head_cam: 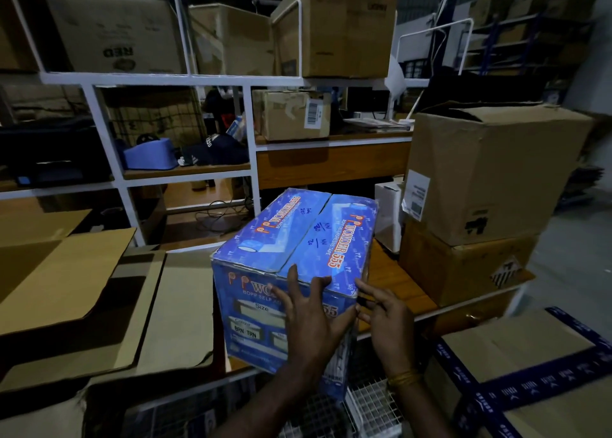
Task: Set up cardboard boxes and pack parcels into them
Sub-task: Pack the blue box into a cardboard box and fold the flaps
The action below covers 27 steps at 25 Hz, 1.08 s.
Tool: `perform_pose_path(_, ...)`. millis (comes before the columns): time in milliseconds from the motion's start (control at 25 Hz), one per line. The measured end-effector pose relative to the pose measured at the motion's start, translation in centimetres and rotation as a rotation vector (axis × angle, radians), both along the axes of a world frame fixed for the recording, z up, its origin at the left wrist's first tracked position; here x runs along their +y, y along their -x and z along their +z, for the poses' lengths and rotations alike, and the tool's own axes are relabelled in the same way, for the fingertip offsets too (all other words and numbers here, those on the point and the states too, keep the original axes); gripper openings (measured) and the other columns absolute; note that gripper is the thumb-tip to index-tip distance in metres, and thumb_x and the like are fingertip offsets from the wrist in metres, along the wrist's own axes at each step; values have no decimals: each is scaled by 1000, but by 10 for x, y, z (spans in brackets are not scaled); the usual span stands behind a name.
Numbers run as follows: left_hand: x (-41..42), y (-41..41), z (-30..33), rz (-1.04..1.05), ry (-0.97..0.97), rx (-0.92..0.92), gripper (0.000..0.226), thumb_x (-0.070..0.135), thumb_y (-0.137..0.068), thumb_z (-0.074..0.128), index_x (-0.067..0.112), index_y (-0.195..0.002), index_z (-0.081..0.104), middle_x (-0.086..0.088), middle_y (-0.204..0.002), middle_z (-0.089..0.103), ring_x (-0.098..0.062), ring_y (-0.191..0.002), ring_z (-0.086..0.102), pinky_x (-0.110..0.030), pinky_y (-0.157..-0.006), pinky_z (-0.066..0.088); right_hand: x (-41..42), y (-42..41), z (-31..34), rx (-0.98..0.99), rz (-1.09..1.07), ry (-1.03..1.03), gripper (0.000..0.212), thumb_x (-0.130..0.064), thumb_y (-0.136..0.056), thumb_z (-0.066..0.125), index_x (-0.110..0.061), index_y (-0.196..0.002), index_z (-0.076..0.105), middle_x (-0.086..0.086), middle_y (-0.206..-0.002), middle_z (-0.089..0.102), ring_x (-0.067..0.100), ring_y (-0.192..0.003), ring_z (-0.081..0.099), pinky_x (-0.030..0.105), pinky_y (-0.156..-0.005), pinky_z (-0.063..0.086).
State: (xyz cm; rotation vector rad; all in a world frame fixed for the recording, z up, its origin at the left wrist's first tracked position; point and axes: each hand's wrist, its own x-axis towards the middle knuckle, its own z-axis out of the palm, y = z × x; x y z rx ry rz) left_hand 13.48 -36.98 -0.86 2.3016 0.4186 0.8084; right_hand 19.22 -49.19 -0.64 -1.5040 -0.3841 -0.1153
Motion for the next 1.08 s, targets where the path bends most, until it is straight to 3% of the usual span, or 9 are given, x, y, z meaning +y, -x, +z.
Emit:
perform_pose_path(120,5,1,-1,-3,-28,-46,68,78,-67,58,34,-119,56,-2,-153,24,-53,-147,-1,-71,-108,26,2,0,7,21,15,-40,56,18,-94,38,-26,-101,72,9,-117,69,12,-97,72,26,-75,58)
perform_pose_path(240,14,-1,-2,-11,-60,-91,61,73,-69,61,29,-111,60,-3,-144,40,-52,-144,20,-65,-114,19,6,0,11,-73,-23,79,46,12,-93,47,-25,-103,72,5,-114,69,-6,-94,67,13,-76,53)
perform_pose_path(320,24,-1,-3,-55,-110,-156,53,66,-73,66,24,-105,60,-3,-135,49,-42,-134,44,-58,-121,9,10,-4,7,-173,-42,174,40,1,-94,53,-31,-106,73,-4,-113,65,-5,-101,62,21,-86,53)
perform_pose_path(400,40,3,-5,-107,-127,-219,47,57,-75,70,22,-105,61,0,-131,53,-29,-124,55,-63,-118,18,16,-9,3,-249,-41,253,34,-11,-95,56,-38,-108,72,-5,-113,58,3,-109,58,30,-94,50)
perform_pose_path(520,70,18,-6,-200,-97,-255,47,48,-80,70,24,-119,59,4,-133,56,-17,-124,57,-56,-110,37,24,-15,1,-280,-71,343,36,-15,-95,62,-49,-107,65,2,-122,50,15,-121,50,23,-101,39)
perform_pose_path(680,102,34,-6,-266,-121,-268,34,29,-85,61,17,-117,67,6,-146,53,-8,-134,50,-38,-111,40,27,-24,5,-268,-74,407,27,-23,-96,62,-44,-112,67,10,-150,32,24,-139,35,27,-105,35)
perform_pose_path(880,134,35,-5,-109,-159,-227,44,15,-85,51,20,-126,65,6,-148,51,-7,-131,51,-33,-98,50,17,-50,7,-201,-152,531,32,-29,-96,62,-31,-128,64,10,-164,7,30,-150,14,42,-112,33)
perform_pose_path(1000,145,28,2,34,-165,-142,55,-5,-85,60,24,-131,63,6,-150,47,-20,-119,61,-37,-86,55,8,-73,2,-210,-188,605,41,-30,-95,64,-30,-136,57,14,-164,5,34,-150,11,48,-116,29)
perform_pose_path(1080,147,23,11,160,-147,-62,56,-1,-85,62,30,-131,62,11,-151,44,-21,-111,64,-34,-72,54,5,-87,1,-200,-190,629,47,-29,-94,66,-29,-139,54,16,-163,8,38,-148,15,48,-114,32)
